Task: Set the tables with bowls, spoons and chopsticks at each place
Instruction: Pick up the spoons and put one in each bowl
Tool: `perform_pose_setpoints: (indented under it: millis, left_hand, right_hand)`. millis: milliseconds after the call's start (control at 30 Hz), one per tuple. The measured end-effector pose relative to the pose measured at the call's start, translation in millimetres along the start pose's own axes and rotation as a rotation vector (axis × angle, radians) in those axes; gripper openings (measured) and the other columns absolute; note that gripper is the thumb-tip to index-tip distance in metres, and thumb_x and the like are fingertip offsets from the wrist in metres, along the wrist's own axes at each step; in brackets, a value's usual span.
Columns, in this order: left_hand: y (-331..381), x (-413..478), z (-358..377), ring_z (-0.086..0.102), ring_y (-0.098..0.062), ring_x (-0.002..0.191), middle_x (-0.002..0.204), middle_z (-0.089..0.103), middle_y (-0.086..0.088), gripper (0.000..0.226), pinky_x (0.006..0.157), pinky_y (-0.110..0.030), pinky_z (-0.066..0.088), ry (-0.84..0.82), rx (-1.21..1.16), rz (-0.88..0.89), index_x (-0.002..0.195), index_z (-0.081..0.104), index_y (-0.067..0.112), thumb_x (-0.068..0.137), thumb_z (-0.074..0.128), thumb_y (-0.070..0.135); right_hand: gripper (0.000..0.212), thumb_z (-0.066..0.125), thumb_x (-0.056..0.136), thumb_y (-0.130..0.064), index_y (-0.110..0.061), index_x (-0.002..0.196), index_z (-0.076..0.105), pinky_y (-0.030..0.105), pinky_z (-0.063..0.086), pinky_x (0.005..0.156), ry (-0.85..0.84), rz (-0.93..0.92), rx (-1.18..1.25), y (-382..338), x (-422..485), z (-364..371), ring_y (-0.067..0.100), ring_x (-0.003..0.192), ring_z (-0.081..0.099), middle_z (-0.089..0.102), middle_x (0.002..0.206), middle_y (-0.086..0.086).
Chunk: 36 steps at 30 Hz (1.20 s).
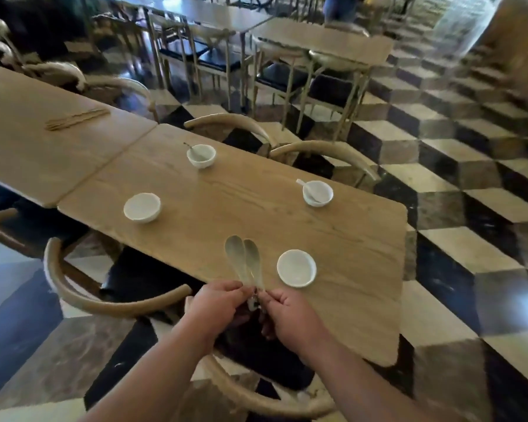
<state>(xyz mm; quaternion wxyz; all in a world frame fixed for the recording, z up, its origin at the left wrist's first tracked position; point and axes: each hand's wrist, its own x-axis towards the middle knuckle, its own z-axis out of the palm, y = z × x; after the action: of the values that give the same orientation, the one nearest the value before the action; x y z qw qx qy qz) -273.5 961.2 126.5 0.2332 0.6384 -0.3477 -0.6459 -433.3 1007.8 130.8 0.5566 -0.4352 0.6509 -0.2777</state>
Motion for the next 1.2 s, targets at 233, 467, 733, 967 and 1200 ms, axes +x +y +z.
perform_pose_setpoints:
  millis: [233, 467, 733, 967, 1200]
  left_hand:
    - [1.7, 25.1, 39.1, 0.076, -0.018, 0.076, 0.092, 0.082, -0.011, 0.013, 0.07, -0.03, 0.064, -0.149, 0.048, -0.056, 0.102, 0.078, 0.006, 0.1, 0.075, 0.019]
    - [5.1, 93.4, 43.3, 0.078, -0.024, 0.094, 0.109, 0.083, -0.015, 0.021, 0.087, -0.038, 0.063, -0.137, 0.027, -0.177, 0.117, 0.074, 0.004, 0.102, 0.072, 0.019]
    - [18.2, 137.4, 50.4, 0.078, -0.028, 0.105, 0.113, 0.082, -0.018, 0.025, 0.087, -0.035, 0.06, -0.099, -0.015, -0.271, 0.117, 0.072, 0.0, 0.1, 0.074, 0.018]
    - [30.0, 158.5, 50.7, 0.072, -0.017, 0.08, 0.081, 0.078, -0.004, 0.016, 0.075, -0.032, 0.058, -0.138, 0.018, -0.277, 0.104, 0.074, 0.002, 0.099, 0.075, 0.018]
    - [44.7, 185.5, 19.3, 0.072, -0.014, 0.07, 0.076, 0.075, -0.007, 0.013, 0.062, -0.023, 0.061, -0.166, -0.146, -0.277, 0.1, 0.073, 0.003, 0.096, 0.078, 0.015]
  right_hand:
    - [0.022, 0.062, 0.105, -0.03, -0.012, 0.093, 0.069, 0.03, 0.047, 0.056, 0.263, 0.18, -0.046, 34.9, 19.7, -66.0, 0.013, 0.05, 0.056, 0.065, 0.067, 0.002]
    - [0.022, 0.054, 0.1, -0.026, -0.015, 0.097, 0.073, 0.032, 0.042, 0.06, 0.243, 0.348, -0.33, 72.0, 118.2, -123.9, 0.02, 0.068, 0.06, 0.069, 0.083, 0.0]
    - [0.022, 0.057, 0.093, -0.024, -0.013, 0.084, 0.073, 0.041, 0.058, 0.074, 0.186, 0.379, -0.48, 103.6, 170.5, -132.3, 0.03, 0.086, 0.071, 0.077, 0.089, 0.005]
    - [0.025, 0.058, 0.097, -0.031, -0.013, 0.081, 0.066, 0.036, 0.047, 0.068, 0.163, 0.475, -0.536, 98.7, 178.3, -134.7, 0.025, 0.075, 0.062, 0.076, 0.092, 0.014]
    - [0.016, 0.06, 0.1, -0.03, -0.02, 0.106, 0.07, 0.038, 0.054, 0.08, 0.41, 0.21, -0.447, 18.4, 171.9, -80.8, 0.022, 0.091, 0.067, 0.072, 0.099, -0.002]
